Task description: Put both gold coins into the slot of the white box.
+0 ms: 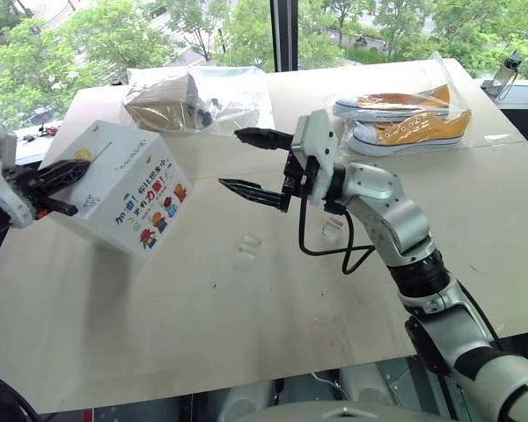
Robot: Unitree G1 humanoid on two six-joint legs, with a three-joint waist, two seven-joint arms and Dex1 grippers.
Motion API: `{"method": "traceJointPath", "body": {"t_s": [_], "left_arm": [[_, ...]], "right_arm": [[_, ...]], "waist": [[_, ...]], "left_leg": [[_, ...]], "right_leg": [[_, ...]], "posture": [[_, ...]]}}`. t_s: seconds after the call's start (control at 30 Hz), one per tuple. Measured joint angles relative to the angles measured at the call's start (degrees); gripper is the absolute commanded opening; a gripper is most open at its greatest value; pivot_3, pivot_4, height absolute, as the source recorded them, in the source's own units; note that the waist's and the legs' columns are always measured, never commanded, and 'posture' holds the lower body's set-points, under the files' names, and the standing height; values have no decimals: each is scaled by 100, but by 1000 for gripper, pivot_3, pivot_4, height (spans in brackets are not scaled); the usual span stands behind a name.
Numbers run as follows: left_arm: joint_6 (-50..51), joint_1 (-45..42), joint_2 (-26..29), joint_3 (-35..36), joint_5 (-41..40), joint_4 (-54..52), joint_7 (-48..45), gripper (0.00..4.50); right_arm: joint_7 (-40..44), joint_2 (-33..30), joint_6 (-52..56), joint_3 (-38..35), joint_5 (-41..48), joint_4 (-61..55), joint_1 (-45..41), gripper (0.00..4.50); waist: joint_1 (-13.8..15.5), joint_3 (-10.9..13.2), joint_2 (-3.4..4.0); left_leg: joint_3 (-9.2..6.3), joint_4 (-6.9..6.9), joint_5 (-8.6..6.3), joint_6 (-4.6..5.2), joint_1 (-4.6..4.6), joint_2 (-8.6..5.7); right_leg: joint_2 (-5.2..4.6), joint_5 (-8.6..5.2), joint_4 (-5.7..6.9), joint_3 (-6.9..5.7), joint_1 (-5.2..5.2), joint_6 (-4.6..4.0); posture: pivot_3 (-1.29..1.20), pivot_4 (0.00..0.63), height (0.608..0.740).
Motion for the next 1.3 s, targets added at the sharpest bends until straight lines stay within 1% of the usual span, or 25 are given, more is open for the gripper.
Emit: {"method": "traceJointPath", "body": {"t_s": [0.13, 0.4, 0.7, 0.97, 1.3], "left_arm": [[205, 6, 32, -35, 16, 2, -9, 0], [302, -304, 69, -263, 148, 212, -11, 0], [497, -482, 48, -29, -81, 772, -339, 0], [384, -551, 57, -105, -44, 1102, -640, 0], [298, -665, 203, -318, 102, 1191, -779, 0]], "right_arm": [[-20, 11, -1, 0, -12, 0, 1, 3887], [-75, 28, -31, 4, -53, -5, 12, 3887], [-158, 27, -34, 12, -141, -31, 22, 3887], [-199, 129, -111, 27, -204, -33, 22, 3887], [-265, 180, -143, 114, -249, -48, 53, 3887]], "waist": [[-2, -5, 8], [13, -17, 27], [-18, -18, 29], [-18, -19, 30], [-15, -21, 32]], "left_leg": [[2, 0, 2, -3, 6, 0], [2, 1, 8, -14, 15, -2], [2, 1, 12, -19, 21, -2], [2, 1, 13, -21, 21, -2], [2, 1, 13, -21, 22, -2]], "right_leg": [[0, 0, 9, 4, 0, 0], [-3, 0, 36, 4, 0, 0], [-1, 0, 45, 6, -1, -1], [-2, 0, 45, 7, 0, -1], [-2, 0, 47, 6, 0, -1]], "posture": [[0, 150, 740], [0, 150, 740], [0, 150, 740], [0, 150, 740], [0, 150, 740]]}}
